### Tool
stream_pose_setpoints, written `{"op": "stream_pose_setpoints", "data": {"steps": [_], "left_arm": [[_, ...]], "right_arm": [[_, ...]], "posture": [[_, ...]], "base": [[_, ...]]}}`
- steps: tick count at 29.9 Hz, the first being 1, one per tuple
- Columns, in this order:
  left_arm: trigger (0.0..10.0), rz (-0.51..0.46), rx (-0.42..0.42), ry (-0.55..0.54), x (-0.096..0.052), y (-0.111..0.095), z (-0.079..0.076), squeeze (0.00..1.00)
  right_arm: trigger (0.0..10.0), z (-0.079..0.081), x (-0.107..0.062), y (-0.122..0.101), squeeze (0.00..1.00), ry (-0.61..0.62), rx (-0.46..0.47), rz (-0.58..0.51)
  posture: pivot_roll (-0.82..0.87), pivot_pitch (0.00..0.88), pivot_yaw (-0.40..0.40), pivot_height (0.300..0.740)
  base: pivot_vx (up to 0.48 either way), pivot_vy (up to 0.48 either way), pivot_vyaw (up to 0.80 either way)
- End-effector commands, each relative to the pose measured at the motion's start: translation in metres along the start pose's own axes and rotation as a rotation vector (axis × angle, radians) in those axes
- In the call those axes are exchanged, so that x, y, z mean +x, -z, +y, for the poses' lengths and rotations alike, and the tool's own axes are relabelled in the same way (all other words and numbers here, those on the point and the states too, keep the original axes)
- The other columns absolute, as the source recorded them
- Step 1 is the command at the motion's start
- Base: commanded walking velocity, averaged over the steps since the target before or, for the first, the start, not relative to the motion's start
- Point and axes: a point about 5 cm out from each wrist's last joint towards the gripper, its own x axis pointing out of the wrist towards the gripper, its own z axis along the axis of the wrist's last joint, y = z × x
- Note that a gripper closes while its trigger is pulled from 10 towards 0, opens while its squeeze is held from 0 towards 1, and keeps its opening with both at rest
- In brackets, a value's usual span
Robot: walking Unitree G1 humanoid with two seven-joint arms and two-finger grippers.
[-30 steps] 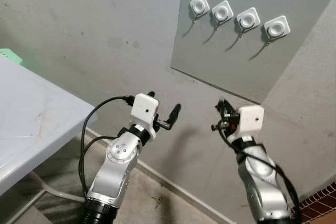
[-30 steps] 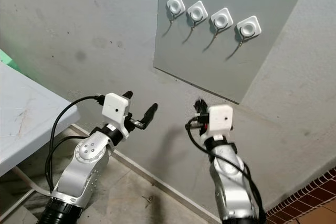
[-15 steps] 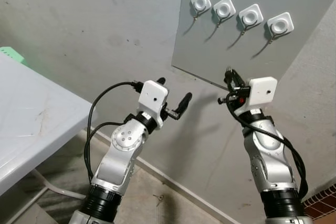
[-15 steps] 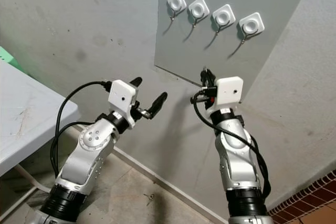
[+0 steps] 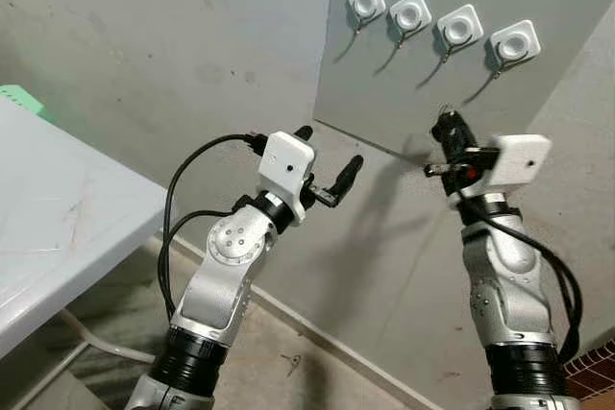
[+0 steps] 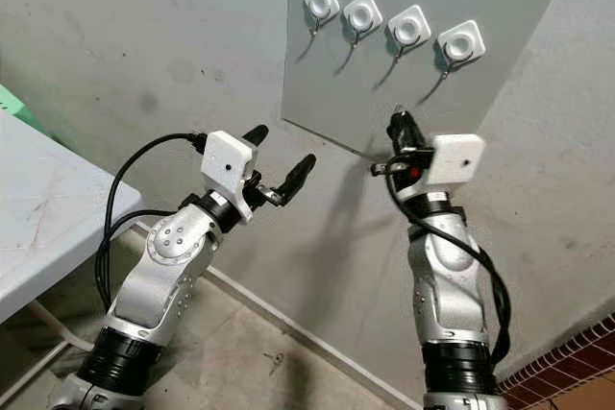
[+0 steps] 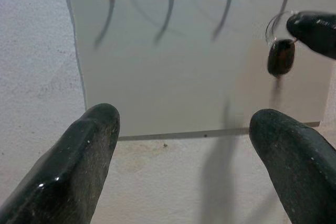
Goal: Hang keys on a hook
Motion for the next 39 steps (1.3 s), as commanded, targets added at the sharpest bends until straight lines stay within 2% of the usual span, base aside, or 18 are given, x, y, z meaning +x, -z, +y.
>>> {"op": "stream_pose_setpoints", "data": {"steps": [1, 10, 16, 39], "left_arm": [[10.0, -0.024, 0.004, 0.012, 0.002, -0.008, 0.000, 0.00], [10.0, -0.039, 0.010, 0.056, 0.004, -0.013, -0.009, 0.00], [10.0, -0.053, 0.008, 0.083, 0.007, -0.018, -0.014, 0.00], [10.0, -0.071, 0.003, 0.089, 0.006, -0.025, -0.016, 0.00]], "right_arm": [[10.0, -0.006, -0.003, -0.009, 0.00, 0.002, 0.008, -0.044], [10.0, -0.012, -0.004, -0.026, 0.00, 0.010, 0.028, -0.100], [10.0, -0.010, -0.002, -0.033, 0.00, 0.008, 0.045, -0.125], [10.0, -0.013, 0.015, -0.049, 0.00, 0.028, 0.127, -0.173]], "posture": [[0.06, 0.026, -0.057, 0.740], [0.06, 0.023, -0.044, 0.740], [0.06, 0.019, -0.039, 0.740], [0.06, 0.008, -0.046, 0.740]], "base": [[0.000, 0.000, 0.00], [0.000, 0.000, 0.00], [0.000, 0.000, 0.00], [0.000, 0.000, 0.00]]}}
